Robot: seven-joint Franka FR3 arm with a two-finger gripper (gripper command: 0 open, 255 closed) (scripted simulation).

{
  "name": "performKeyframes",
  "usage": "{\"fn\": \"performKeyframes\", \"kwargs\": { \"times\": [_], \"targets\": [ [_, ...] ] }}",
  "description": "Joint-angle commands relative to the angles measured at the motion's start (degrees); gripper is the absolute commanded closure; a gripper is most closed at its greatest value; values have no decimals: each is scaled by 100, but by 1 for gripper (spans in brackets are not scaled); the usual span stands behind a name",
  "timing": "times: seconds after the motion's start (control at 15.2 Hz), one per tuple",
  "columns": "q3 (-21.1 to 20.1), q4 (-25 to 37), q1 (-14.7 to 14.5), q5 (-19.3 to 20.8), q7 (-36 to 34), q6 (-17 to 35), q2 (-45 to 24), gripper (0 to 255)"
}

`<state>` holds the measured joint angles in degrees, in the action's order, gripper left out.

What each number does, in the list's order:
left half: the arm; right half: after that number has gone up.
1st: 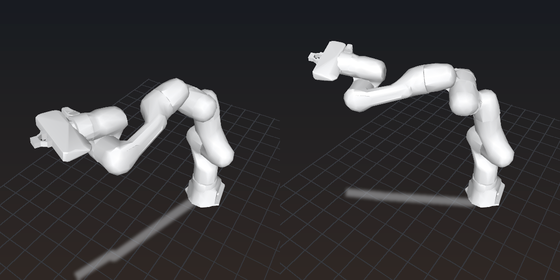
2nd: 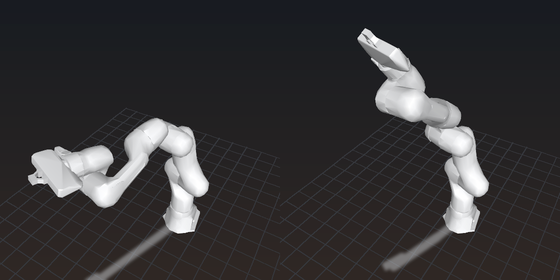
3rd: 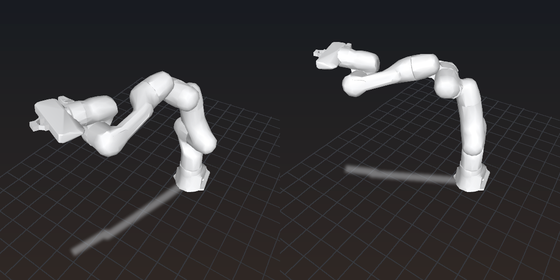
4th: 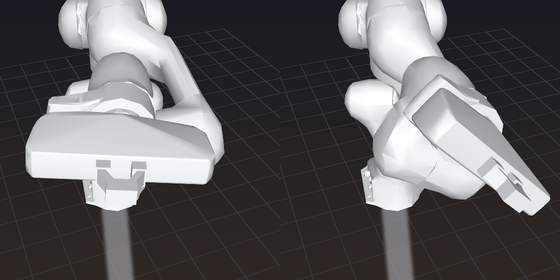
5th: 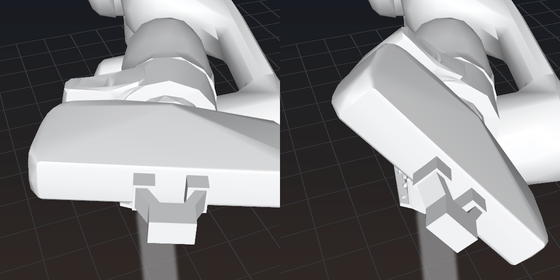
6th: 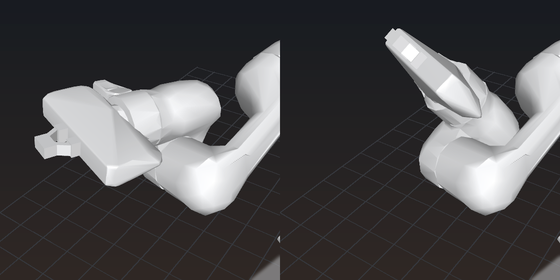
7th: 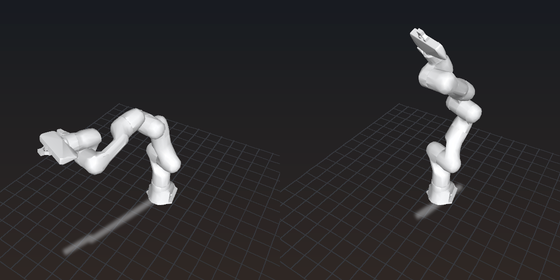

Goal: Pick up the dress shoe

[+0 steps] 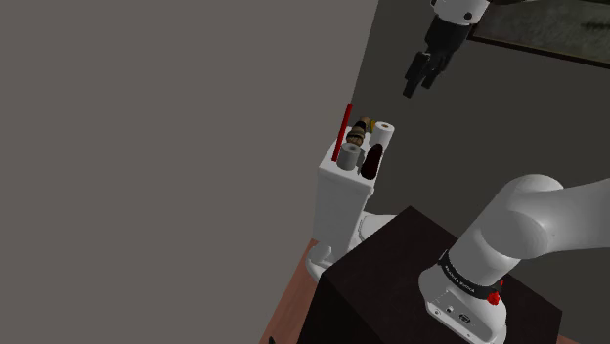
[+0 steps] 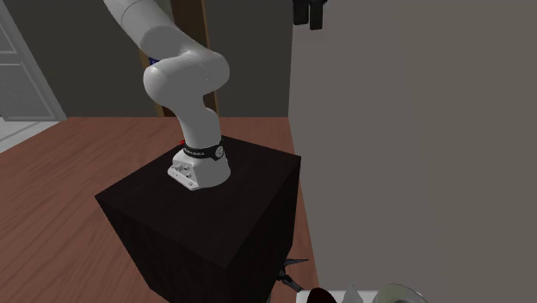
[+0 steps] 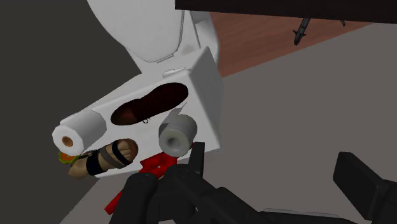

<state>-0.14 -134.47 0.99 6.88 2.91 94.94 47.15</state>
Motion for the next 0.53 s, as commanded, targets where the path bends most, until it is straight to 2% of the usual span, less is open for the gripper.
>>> {"fn": "performKeyframes", "kwargs": {
  "times": [0.0, 0.46],
  "targets": [
    [0, 0, 0, 0, 0, 0, 0, 0],
    [722, 220, 156, 83, 555, 640, -1274, 0]
  ]
}}
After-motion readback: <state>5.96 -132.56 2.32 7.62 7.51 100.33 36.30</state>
